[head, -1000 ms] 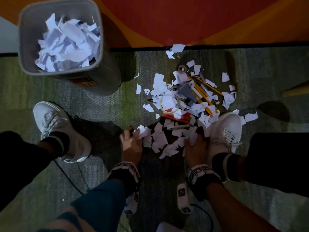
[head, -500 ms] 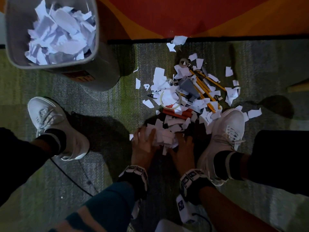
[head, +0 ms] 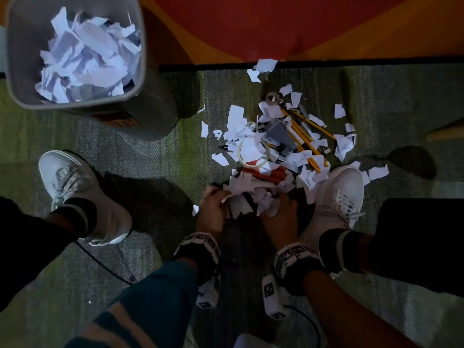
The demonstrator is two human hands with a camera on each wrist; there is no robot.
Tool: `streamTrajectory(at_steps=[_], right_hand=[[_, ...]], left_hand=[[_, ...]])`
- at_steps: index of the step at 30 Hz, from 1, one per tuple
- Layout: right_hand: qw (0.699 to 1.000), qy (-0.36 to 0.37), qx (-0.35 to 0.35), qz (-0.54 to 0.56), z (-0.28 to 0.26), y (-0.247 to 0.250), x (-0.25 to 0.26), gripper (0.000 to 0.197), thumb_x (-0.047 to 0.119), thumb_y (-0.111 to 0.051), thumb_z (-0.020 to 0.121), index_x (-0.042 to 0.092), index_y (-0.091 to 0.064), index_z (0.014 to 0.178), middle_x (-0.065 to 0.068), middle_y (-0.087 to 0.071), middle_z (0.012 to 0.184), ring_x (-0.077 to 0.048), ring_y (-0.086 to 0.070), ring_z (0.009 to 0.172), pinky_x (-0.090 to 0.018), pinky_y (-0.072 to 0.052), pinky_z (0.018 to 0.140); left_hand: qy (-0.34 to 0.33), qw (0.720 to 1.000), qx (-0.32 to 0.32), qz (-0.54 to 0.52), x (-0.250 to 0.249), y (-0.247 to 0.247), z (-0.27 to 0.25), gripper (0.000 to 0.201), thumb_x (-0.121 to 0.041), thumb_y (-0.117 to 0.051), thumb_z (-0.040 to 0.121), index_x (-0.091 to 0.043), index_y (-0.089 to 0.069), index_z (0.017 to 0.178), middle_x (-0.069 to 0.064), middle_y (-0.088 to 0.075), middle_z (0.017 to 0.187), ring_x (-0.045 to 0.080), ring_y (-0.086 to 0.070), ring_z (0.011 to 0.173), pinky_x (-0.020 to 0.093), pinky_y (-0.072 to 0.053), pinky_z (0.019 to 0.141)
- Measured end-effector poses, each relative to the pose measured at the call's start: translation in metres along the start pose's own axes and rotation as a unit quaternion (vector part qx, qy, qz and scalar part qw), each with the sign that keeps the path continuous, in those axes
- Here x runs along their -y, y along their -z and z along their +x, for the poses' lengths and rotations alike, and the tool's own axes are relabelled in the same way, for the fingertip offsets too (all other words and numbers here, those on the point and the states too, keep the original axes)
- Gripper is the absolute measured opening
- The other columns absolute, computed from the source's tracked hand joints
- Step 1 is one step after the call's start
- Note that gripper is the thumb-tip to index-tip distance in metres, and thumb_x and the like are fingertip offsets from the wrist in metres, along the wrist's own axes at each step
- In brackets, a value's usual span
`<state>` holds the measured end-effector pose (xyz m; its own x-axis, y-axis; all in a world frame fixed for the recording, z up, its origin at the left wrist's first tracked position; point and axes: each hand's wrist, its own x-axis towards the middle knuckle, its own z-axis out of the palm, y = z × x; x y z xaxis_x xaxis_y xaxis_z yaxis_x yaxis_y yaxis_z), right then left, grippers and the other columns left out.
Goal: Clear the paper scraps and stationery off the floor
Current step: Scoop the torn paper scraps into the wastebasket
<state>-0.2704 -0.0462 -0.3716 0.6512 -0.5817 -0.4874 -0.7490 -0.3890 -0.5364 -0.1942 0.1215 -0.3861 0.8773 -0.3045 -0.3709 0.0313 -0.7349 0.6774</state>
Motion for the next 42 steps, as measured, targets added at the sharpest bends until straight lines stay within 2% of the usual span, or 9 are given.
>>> streamTrajectory(at_steps=[4,8,12,18,27,31,35,38,42], right_hand=[[0.997,-0.024,0.063,-0.047,-0.002,-0.007,0.022,0.110,0.045,-0.085,0.068,0.018,-0.020,0.152,-0.017,-0.017,0.149,-0.039,-0.020,0.139,-0.051,-0.033,0.108],[0.994,-0.016,0.065,-0.082,0.000,-0.017,0.035,0.119,0.053,-0.084,0.065,0.029,-0.009,0.155,-0.019,-0.009,0.156,-0.043,-0.013,0.141,-0.054,-0.026,0.112],[0.975,0.080,0.119,-0.172,0.000,-0.029,0.040,0.113,0.054,-0.077,0.075,0.032,-0.001,0.156,-0.013,-0.001,0.161,-0.043,-0.003,0.146,-0.055,-0.020,0.115],[0.944,0.183,0.129,-0.243,-0.004,-0.039,0.050,0.067,0.031,-0.062,0.090,0.027,-0.032,0.150,-0.017,-0.021,0.152,-0.041,-0.029,0.131,-0.049,-0.035,0.107],[0.952,0.238,0.158,-0.113,0.002,-0.056,0.044,0.020,0.001,-0.068,0.078,0.003,-0.073,0.097,-0.021,-0.064,0.104,-0.038,-0.062,0.095,-0.039,-0.051,0.082],[0.970,0.192,0.142,-0.035,0.015,-0.037,0.065,0.018,0.006,-0.056,0.084,0.001,-0.071,0.076,-0.017,-0.069,0.080,-0.032,-0.066,0.079,-0.036,-0.051,0.072],[0.978,0.169,0.124,0.015,0.026,0.003,0.097,0.021,0.020,-0.068,0.089,0.002,-0.073,0.099,-0.012,-0.071,0.100,-0.025,-0.067,0.092,-0.026,-0.050,0.079],[0.988,0.101,0.117,0.022,0.029,0.037,0.132,0.039,0.004,-0.073,0.083,0.001,-0.065,0.121,-0.015,-0.064,0.121,-0.023,-0.064,0.094,-0.014,-0.045,0.070],[0.979,0.133,0.127,0.088,0.027,0.072,0.189,0.038,-0.001,-0.075,0.081,-0.001,-0.064,0.117,-0.023,-0.068,0.108,-0.009,-0.057,0.063,-0.010,-0.043,0.054]], left_hand=[[0.009,0.991,-0.118,-0.067,0.011,0.022,0.004,0.016,-0.012,-0.066,0.091,-0.004,-0.076,0.100,0.018,-0.061,0.099,0.028,-0.062,0.089,0.005,-0.035,0.074],[0.016,0.989,-0.142,0.022,0.040,0.033,-0.006,0.032,-0.032,-0.058,0.089,-0.009,-0.077,0.101,0.016,-0.062,0.103,0.036,-0.055,0.096,0.033,-0.040,0.085],[-0.017,0.987,-0.105,0.118,0.055,0.023,-0.024,0.032,-0.030,-0.053,0.085,-0.013,-0.076,0.100,0.014,-0.067,0.112,0.035,-0.052,0.100,0.039,-0.040,0.082],[0.065,0.979,-0.009,0.194,0.032,0.009,-0.040,0.075,-0.032,-0.070,0.081,-0.032,-0.038,0.149,0.003,-0.034,0.152,0.031,-0.035,0.124,0.047,-0.043,0.094],[-0.067,0.989,0.008,0.132,0.046,-0.004,-0.015,0.017,-0.035,-0.053,0.091,-0.040,-0.061,0.105,0.016,-0.058,0.123,0.038,-0.056,0.113,0.051,-0.049,0.098],[0.028,0.999,-0.013,-0.008,0.020,0.022,-0.001,0.019,-0.013,-0.062,0.082,-0.010,-0.078,0.092,0.013,-0.071,0.101,0.026,-0.067,0.092,0.011,-0.041,0.078],[0.062,0.989,-0.086,-0.103,-0.005,0.069,0.018,0.029,0.006,-0.070,0.074,-0.018,-0.081,0.087,-0.009,-0.075,0.087,-0.003,-0.067,0.076,0.018,-0.055,0.080],[0.090,0.980,-0.123,-0.125,-0.029,0.109,0.033,0.019,-0.013,-0.082,0.078,-0.023,-0.081,0.094,-0.007,-0.077,0.088,0.008,-0.070,0.074,0.030,-0.059,0.081],[0.062,0.979,-0.135,-0.136,-0.071,0.165,0.044,0.018,-0.017,-0.083,0.078,-0.020,-0.081,0.095,0.003,-0.077,0.086,0.013,-0.068,0.069,0.025,-0.057,0.074]])
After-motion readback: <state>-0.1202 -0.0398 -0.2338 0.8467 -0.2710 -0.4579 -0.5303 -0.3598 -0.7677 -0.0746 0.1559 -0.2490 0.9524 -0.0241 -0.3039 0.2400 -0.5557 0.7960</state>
